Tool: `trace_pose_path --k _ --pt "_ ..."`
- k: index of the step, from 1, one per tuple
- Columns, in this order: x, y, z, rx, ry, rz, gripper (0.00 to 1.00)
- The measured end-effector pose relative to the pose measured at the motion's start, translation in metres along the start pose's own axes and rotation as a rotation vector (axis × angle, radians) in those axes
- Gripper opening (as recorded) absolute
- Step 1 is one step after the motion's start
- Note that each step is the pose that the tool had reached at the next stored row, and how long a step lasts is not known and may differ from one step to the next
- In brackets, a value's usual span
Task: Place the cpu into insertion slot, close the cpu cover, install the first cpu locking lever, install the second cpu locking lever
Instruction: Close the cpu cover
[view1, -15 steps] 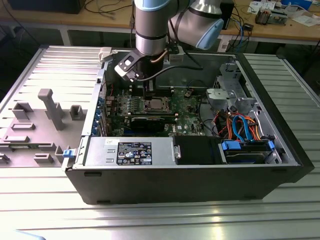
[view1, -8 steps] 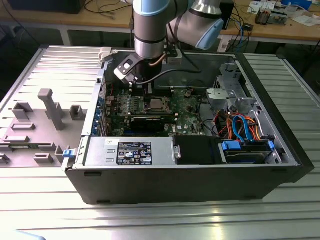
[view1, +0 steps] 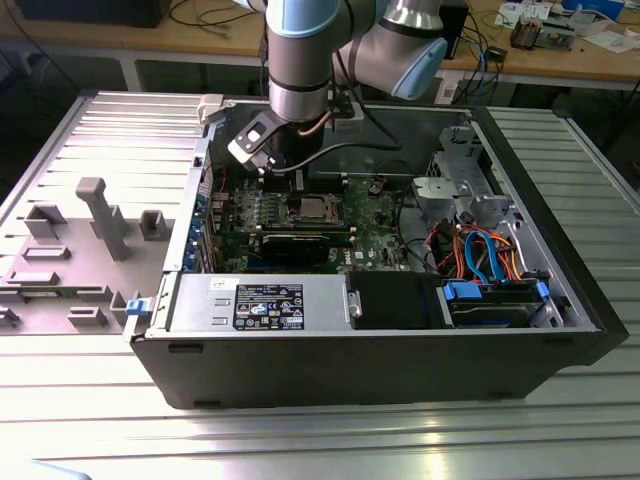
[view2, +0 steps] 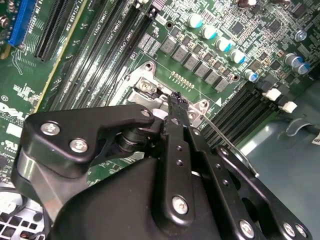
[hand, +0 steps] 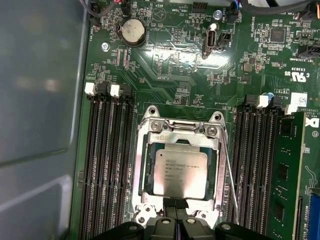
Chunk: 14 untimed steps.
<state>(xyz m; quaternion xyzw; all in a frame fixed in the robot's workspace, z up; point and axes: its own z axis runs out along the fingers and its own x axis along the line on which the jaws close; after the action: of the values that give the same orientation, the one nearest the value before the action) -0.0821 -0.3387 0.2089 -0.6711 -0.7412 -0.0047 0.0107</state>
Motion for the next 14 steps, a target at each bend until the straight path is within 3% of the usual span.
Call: trace_pose_path --k 9,14 --pt "-0.0001 0.0001 0.004 0.0002 0.0 0.0 0.11" --pt "0.0001 0.0 -0.0023 0.0001 0.0 0.0 0.11"
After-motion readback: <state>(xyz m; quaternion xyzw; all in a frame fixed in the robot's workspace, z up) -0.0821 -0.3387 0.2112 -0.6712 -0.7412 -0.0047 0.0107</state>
